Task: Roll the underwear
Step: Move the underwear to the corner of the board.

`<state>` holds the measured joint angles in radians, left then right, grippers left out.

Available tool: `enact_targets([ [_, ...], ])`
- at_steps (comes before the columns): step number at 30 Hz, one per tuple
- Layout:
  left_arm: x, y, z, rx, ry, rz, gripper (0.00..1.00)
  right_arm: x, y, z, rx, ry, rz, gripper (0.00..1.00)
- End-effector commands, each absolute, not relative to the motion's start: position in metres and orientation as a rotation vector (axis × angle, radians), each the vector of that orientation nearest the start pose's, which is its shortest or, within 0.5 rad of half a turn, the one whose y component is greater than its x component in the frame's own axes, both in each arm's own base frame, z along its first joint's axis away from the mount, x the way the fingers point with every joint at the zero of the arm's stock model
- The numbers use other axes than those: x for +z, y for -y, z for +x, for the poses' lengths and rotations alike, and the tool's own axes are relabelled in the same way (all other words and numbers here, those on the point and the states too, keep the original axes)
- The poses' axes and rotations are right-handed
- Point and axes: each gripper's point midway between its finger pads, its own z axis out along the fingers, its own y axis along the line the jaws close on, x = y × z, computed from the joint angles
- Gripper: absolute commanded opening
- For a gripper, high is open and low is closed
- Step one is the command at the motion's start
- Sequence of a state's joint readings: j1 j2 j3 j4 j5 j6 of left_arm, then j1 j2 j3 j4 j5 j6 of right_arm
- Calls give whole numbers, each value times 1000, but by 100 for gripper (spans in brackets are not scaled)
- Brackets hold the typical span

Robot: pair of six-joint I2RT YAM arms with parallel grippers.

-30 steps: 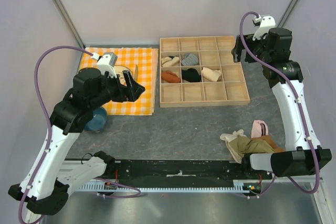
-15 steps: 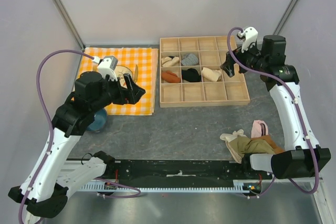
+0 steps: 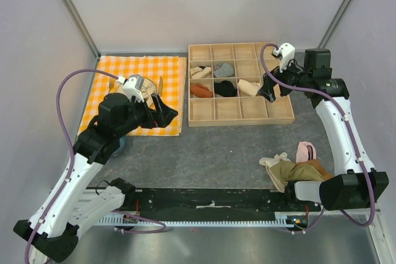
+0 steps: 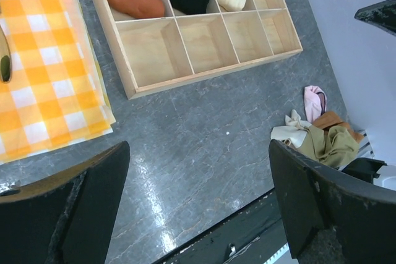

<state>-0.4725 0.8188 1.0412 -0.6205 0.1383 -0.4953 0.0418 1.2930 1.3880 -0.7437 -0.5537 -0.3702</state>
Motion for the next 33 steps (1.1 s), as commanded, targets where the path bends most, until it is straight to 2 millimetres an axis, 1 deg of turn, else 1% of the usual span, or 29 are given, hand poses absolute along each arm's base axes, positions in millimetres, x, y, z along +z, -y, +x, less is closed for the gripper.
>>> enact_targets([
  [1, 314, 169, 230, -849, -1920, -3, 99, 271, -96, 340, 442, -2013, -781, 98],
  [6, 308, 169, 232, -840, -1930, -1, 99, 260, -98, 336, 461, -2033, -820, 98],
  [7, 306, 169, 232, -835, -1934, 1, 99, 257, -100, 336, 476, -2031, -851, 98],
  [8, 304, 168, 232, -832, -1938, -1, 99, 251, -101, 329, 506, -2058, -882, 98],
  [9, 303, 168, 231, -831, -1941, -1, 99, 243, -103, 326, 534, -2079, -915, 98],
  [10, 301, 168, 231, -830, -1943, -4, 99, 243, -103, 325, 534, -2061, -982, 98],
  [11, 297, 167, 230, -828, -1948, -7, 99, 234, -102, 315, 559, -2111, -1002, 98],
  [12, 295, 167, 229, -830, -1951, -12, 99, 226, -100, 313, 558, -2139, -1023, 98],
  [13, 289, 166, 229, -827, -1962, -16, 99, 215, -96, 308, 544, -2159, -1064, 98],
  [14, 287, 166, 229, -827, -1968, -17, 99, 204, -88, 303, 502, -2210, -1079, 98],
  [15, 282, 167, 229, -826, -1980, -21, 99, 197, -83, 299, 465, -2230, -1098, 98],
  [16, 279, 168, 229, -828, -1991, -20, 99, 179, -78, 290, 456, -2281, -1117, 98],
  [17, 277, 169, 230, -830, -2000, -19, 99, 169, -69, 282, 407, -2299, -1191, 98],
  [18, 273, 171, 231, -831, -2015, -19, 99, 162, -65, 275, 396, -2310, -1230, 98],
  [19, 269, 172, 231, -836, -2029, -14, 99, 148, -63, 262, 410, -2336, -1279, 97],
  [20, 267, 173, 231, -840, -2040, -14, 98, 141, -60, 248, 423, -2331, -1377, 95],
  [21, 265, 174, 230, -847, -2050, -20, 98, 137, -59, 239, 418, -2324, -1435, 94],
  [22, 259, 177, 229, -857, -2073, -17, 98, 123, -58, 221, 456, -2359, -1488, 92],
  [23, 257, 178, 229, -866, -2080, -17, 97, 118, -58, 212, 475, -2362, -1532, 91],
  [24, 253, 180, 228, -875, -2094, -23, 96, 108, -61, 196, 516, -2332, -1629, 90],
  [25, 248, 182, 226, -888, -2113, -17, 95, 104, -62, 185, 551, -2330, -1668, 88],
  [27, 242, 183, 224, -900, -2133, -24, 94, 98, -67, 172, 580, -2288, -1751, 87],
  [28, 237, 185, 222, -909, -2148, -21, 93, 92, -68, 166, 591, -2291, -1768, 87],
  [30, 232, 186, 219, -920, -2166, -11, 92, 88, -75, 157, 613, -2303, -1792, 84],
  [31, 230, 187, 215, -930, -2182, 2, 91, 89, -80, 155, 632, -2301, -1789, 81],
  [33, 225, 187, 211, -932, -2196, 26, 91, 89, -93, 149, 651, -2282, -1810, 80],
])
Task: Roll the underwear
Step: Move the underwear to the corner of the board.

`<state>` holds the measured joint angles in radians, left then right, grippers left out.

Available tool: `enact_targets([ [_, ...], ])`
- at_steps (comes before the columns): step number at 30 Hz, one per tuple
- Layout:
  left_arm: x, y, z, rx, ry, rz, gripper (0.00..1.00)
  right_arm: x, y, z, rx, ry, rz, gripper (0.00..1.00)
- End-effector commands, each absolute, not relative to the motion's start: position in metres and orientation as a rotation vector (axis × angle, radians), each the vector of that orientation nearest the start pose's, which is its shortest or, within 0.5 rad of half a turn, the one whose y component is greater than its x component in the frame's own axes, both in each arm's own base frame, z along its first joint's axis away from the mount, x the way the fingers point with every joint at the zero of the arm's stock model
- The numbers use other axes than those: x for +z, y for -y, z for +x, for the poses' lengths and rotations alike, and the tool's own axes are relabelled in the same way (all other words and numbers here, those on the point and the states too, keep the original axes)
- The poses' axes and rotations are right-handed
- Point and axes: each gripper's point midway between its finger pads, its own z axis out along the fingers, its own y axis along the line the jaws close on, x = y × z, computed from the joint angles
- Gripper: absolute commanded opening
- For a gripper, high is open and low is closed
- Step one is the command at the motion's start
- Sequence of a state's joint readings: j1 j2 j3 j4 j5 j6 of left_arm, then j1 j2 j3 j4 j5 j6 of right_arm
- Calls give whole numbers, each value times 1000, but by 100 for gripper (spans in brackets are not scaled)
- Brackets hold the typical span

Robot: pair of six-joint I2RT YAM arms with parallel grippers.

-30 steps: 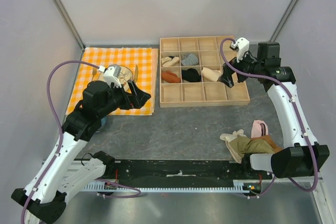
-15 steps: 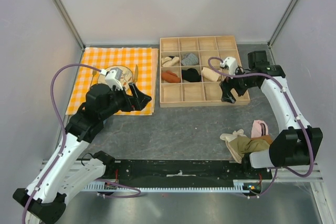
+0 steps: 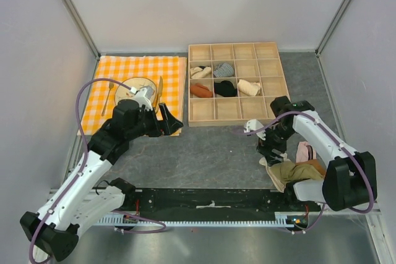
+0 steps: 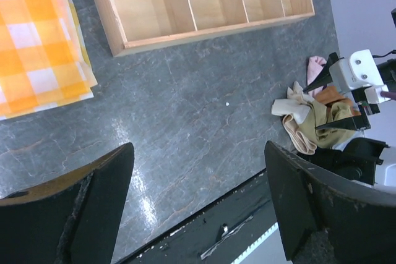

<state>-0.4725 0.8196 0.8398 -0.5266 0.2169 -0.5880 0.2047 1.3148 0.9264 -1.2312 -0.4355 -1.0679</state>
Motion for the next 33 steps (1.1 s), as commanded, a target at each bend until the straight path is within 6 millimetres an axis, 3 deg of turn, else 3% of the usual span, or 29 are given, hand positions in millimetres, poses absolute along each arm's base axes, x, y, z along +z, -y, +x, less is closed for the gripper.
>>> enact_targets([
  [1, 220, 188, 207, -941, -2212, 39, 91, 87, -97, 156, 601, -2308, -1754, 80],
  [5, 213, 187, 196, -944, -2223, 110, 91, 80, -105, 172, 424, -2337, -1692, 79],
  [7, 221, 188, 189, -966, -2210, 159, 91, 81, -110, 171, 448, -2343, -1720, 76],
  [10, 216, 183, 179, -963, -2203, 177, 91, 76, -115, 173, 424, -2353, -1759, 68],
  [20, 203, 165, 139, -1026, -2179, 52, 90, 48, -95, 180, 202, -2475, -1821, 54],
  [24, 192, 162, 136, -1040, -2201, -25, 90, 40, -91, 173, 200, -2498, -1867, 49],
  [30, 193, 166, 145, -1040, -2202, -41, 90, 41, -85, 168, 174, -2512, -1876, 41],
  [32, 194, 168, 148, -1032, -2210, -31, 90, 39, -82, 165, 168, -2517, -1894, 32],
  [33, 196, 169, 151, -1029, -2216, -29, 90, 39, -81, 163, 173, -2523, -1900, 23],
])
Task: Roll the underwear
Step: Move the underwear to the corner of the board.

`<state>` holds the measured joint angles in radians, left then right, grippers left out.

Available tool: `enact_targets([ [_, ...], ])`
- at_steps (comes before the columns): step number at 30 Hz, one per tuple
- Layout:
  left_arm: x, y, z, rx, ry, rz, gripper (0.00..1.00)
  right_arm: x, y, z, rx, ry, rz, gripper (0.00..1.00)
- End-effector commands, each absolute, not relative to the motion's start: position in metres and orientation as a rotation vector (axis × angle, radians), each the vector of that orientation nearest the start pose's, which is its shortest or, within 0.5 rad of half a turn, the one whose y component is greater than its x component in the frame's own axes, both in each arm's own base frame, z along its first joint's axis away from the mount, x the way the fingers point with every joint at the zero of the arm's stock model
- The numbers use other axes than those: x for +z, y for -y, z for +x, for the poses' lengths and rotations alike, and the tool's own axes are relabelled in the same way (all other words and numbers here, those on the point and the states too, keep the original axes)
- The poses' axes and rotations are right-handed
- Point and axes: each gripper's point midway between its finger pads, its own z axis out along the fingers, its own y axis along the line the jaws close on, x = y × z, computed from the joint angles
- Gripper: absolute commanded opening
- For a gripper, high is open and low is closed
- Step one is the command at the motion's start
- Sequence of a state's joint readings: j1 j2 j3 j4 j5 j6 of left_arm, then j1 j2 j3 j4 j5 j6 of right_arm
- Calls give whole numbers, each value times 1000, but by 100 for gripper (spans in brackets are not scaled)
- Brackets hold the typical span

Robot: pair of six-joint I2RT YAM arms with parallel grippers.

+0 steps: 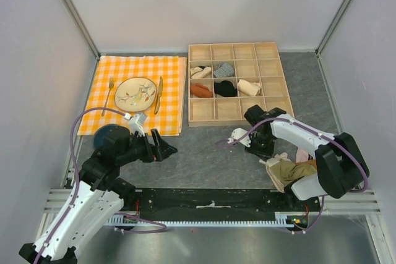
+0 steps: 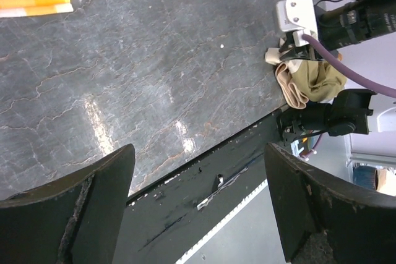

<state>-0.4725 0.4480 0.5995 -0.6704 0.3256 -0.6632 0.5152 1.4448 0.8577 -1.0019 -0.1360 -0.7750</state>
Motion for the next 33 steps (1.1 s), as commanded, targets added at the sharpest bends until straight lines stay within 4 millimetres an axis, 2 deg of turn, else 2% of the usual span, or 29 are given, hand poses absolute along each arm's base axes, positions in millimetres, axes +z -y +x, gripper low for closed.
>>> enact_targets([
  [1, 196, 169, 152, -1026, -2220, -27, 90, 40, -82, 162, 185, -2523, -1897, 17],
  [3, 197, 170, 154, -1022, -2221, -20, 90, 46, -89, 162, 228, -2505, -1885, 4],
  [4, 197, 171, 155, -1020, -2225, -21, 90, 49, -92, 163, 244, -2497, -1874, 0],
  [7, 199, 171, 155, -1024, -2218, -18, 90, 66, -108, 169, 323, -2447, -1827, 0],
  [8, 199, 171, 155, -1026, -2220, -19, 90, 80, -117, 179, 329, -2398, -1800, 0],
  [10, 199, 172, 153, -1038, -2222, -11, 90, 100, -130, 185, 381, -2328, -1787, 0],
  [11, 200, 173, 152, -1041, -2223, 2, 90, 122, -141, 199, 381, -2251, -1760, 0],
  [13, 203, 176, 151, -1060, -2214, 33, 90, 148, -155, 201, 457, -2166, -1754, 0],
  [14, 203, 177, 152, -1057, -2211, 56, 90, 172, -166, 209, 474, -2088, -1733, 0],
  [16, 208, 179, 152, -1069, -2198, 87, 89, 195, -176, 208, 524, -2018, -1723, 0],
  [17, 208, 180, 153, -1065, -2199, 100, 89, 216, -187, 210, 567, -1939, -1703, 0],
  [19, 212, 181, 153, -1075, -2187, 117, 88, 239, -196, 213, 594, -1860, -1682, 0],
  [20, 214, 182, 153, -1080, -2177, 126, 87, 261, -205, 214, 619, -1787, -1664, 0],
  [22, 217, 184, 151, -1099, -2162, 147, 85, 284, -216, 215, 665, -1713, -1640, 0],
  [23, 220, 185, 151, -1104, -2147, 159, 85, 307, -226, 211, 728, -1649, -1608, 0],
  [27, 236, 184, 148, -1098, -2076, 224, 83, 355, -253, 208, 889, -1518, -1491, 0],
  [28, 244, 182, 146, -1091, -2026, 261, 82, 365, -256, 205, 917, -1485, -1465, 0],
  [29, 250, 182, 145, -1092, -1991, 282, 82, 361, -260, 201, 982, -1520, -1420, 0],
  [31, 265, 176, 143, -1067, -1907, 301, 82, 374, -268, 196, 1007, -1412, -1403, 0],
  [32, 270, 174, 142, -1057, -1885, 303, 82, 357, -272, 191, 1032, -1436, -1413, 0],
  [33, 270, 171, 142, -1043, -1887, 294, 83, 354, -275, 193, 1027, -1423, -1404, 0],
])
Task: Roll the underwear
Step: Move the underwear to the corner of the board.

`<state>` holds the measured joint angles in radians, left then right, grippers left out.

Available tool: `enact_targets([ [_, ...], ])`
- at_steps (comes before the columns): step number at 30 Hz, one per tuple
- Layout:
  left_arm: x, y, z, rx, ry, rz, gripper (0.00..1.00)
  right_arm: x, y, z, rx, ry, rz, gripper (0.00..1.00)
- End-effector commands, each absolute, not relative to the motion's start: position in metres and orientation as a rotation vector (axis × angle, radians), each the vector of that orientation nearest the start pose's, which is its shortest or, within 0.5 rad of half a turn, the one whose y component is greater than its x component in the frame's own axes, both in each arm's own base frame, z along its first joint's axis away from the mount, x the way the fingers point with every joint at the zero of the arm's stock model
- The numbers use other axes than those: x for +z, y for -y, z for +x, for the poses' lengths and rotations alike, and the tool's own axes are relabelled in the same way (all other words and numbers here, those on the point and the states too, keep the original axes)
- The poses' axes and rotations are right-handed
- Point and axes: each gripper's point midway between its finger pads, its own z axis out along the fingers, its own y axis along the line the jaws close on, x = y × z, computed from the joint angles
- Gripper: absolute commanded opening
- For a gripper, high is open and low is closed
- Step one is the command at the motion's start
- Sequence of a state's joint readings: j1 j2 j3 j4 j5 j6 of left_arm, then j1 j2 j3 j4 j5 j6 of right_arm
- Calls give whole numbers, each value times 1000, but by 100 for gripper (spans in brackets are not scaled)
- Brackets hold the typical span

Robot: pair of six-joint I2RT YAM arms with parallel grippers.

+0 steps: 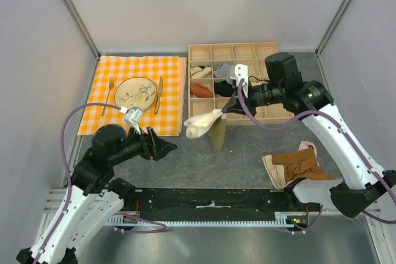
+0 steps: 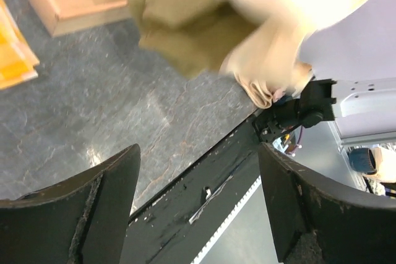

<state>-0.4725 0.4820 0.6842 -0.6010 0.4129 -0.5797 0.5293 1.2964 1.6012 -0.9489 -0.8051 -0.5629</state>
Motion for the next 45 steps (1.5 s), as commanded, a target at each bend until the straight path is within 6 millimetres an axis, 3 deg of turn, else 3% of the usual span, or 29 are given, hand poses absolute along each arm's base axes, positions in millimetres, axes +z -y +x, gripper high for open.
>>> enact_targets([
  [1, 270, 170, 141, -1039, -1894, 280, 83, 348, -273, 193, 1019, -1438, -1398, 0],
  [3, 260, 168, 140, -1030, -1951, 252, 83, 312, -271, 199, 1012, -1559, -1378, 0],
  [6, 240, 171, 141, -1049, -2048, 199, 82, 247, -255, 220, 860, -1810, -1321, 0],
  [7, 235, 172, 140, -1067, -2073, 175, 82, 224, -241, 239, 712, -1914, -1282, 0],
  [8, 227, 175, 140, -1078, -2108, 168, 81, 203, -231, 243, 650, -1983, -1271, 4],
  [11, 217, 179, 139, -1109, -2152, 154, 81, 172, -207, 262, 486, -2083, -1226, 13],
  [15, 206, 188, 138, -1159, -2207, 172, 79, 164, -200, 273, 444, -2115, -1186, 25],
  [19, 200, 192, 140, -1178, -2233, 172, 78, 183, -207, 269, 505, -2045, -1213, 35],
  [20, 196, 194, 140, -1183, -2242, 170, 78, 184, -208, 262, 521, -2013, -1275, 40],
  [24, 184, 199, 141, -1218, -2270, 156, 78, 194, -220, 207, 789, -1848, -1491, 43],
  [28, 167, 203, 146, -1221, -2312, 142, 77, 168, -216, 171, 953, -1910, -1518, 46],
  [31, 154, 207, 152, -1226, -2339, 119, 75, 154, -220, 156, 1062, -1983, -1504, 46],
  [37, 134, 209, 163, -1179, -2388, 92, 74, 137, -241, 155, 1014, -1878, -1619, 50],
  [41, 128, 207, 165, -1161, -2407, 74, 73, 126, -252, 156, 898, -1609, -1820, 50],
  [45, 123, 206, 163, -1162, -2414, 41, 73, 113, -260, 163, 766, -1478, -1942, 50],
])
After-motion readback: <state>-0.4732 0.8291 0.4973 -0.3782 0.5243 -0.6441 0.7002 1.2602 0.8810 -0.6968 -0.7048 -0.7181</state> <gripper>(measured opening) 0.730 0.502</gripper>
